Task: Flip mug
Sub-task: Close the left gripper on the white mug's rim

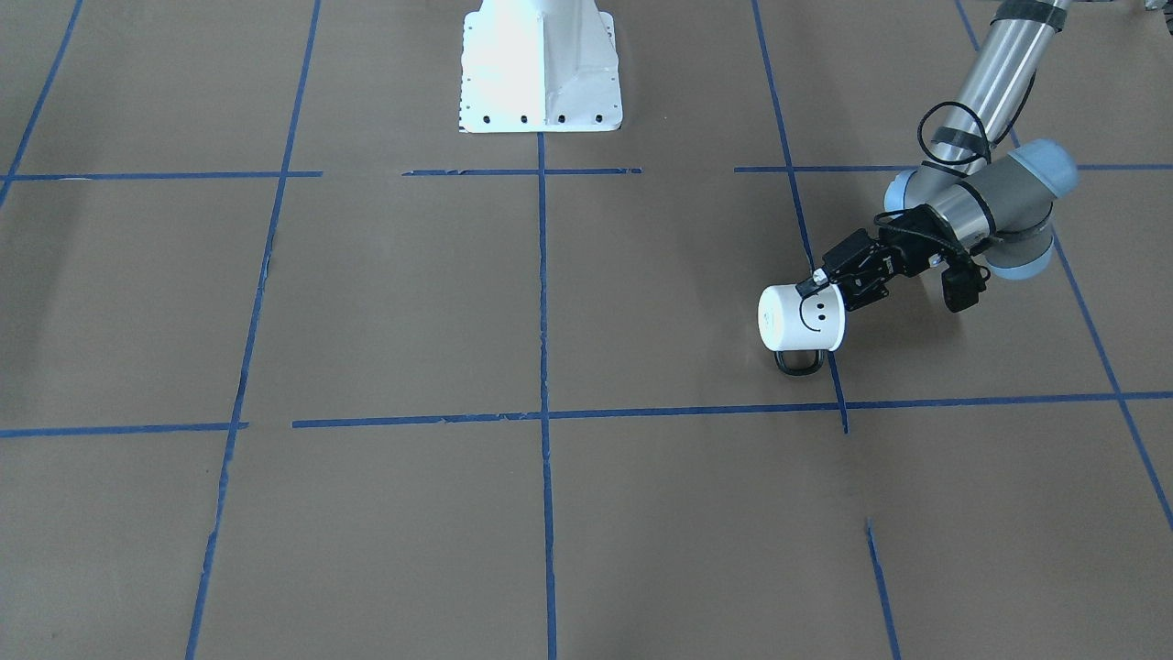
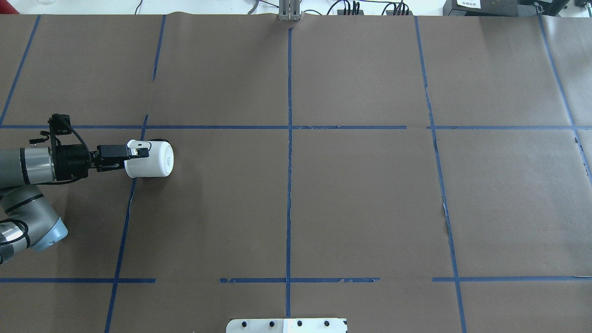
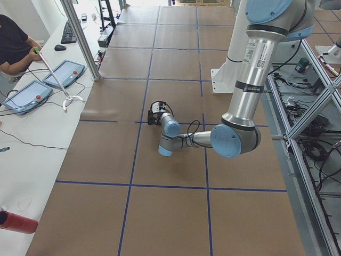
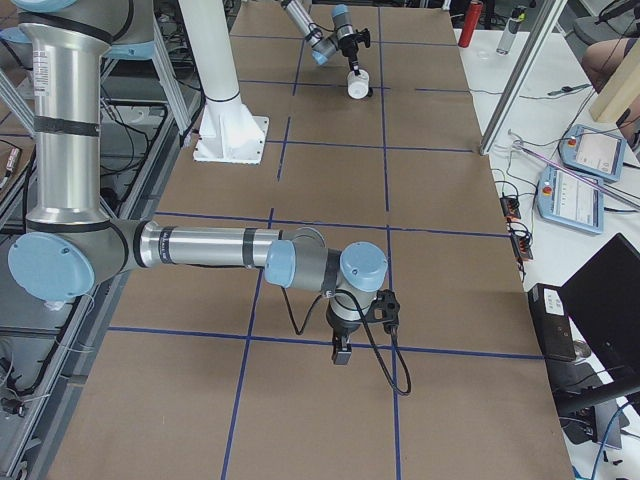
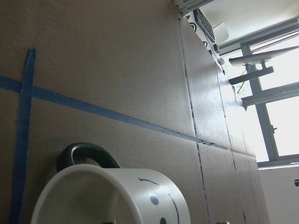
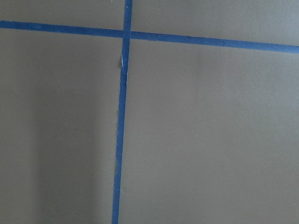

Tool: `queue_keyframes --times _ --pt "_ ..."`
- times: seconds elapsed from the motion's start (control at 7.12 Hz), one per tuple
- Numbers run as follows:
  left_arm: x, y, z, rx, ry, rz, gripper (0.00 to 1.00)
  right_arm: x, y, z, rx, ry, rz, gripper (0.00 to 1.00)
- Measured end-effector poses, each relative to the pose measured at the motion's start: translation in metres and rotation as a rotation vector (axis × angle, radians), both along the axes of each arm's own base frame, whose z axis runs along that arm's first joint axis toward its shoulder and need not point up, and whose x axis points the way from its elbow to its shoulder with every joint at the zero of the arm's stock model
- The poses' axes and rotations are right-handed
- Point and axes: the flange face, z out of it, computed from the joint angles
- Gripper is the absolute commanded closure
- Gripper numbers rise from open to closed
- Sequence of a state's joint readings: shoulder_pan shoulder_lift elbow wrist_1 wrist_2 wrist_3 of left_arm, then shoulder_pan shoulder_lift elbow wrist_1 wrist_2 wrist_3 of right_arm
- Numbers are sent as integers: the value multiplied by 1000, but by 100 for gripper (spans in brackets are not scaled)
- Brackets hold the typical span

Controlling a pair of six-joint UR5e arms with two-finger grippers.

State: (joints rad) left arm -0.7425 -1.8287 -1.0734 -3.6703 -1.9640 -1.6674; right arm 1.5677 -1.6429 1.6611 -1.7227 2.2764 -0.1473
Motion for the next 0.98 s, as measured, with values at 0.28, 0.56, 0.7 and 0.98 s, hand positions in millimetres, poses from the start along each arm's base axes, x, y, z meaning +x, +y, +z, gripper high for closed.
queue_keyframes --times 0.28,0.56,0.7,0.98 --pt "-2 3 -3 4 14 5 100 0 0 0 0 0 0 0" --pt "-10 8 -9 -4 70 17 100 0 0 0 0 0 0 0" --pt "-16 11 -16 -13 106 26 100 0 0 0 0 0 0 0" --pt "-25 11 -42 -42 163 41 100 0 0 0 0 0 0 0"
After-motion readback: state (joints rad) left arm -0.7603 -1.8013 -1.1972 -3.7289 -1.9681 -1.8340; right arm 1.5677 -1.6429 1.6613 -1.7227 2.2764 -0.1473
